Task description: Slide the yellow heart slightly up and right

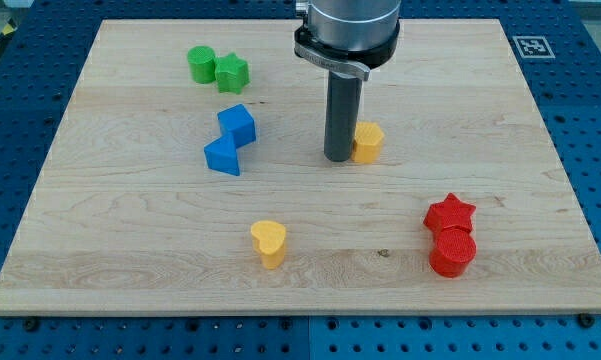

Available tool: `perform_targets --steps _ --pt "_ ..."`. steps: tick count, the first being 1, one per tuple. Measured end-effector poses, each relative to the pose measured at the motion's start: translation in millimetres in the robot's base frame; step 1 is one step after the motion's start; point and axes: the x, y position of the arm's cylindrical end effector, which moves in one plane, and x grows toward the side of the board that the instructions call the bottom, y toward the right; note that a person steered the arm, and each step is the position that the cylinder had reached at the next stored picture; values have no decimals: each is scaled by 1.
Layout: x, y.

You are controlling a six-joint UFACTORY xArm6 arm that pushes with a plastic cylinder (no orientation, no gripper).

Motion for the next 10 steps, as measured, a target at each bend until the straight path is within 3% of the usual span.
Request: perform_targets --steps 3,5,6,8,10 --pt "100 0" --pt "155 -64" --pt "156 -128" --pt "152 -81" --pt "134 -83"
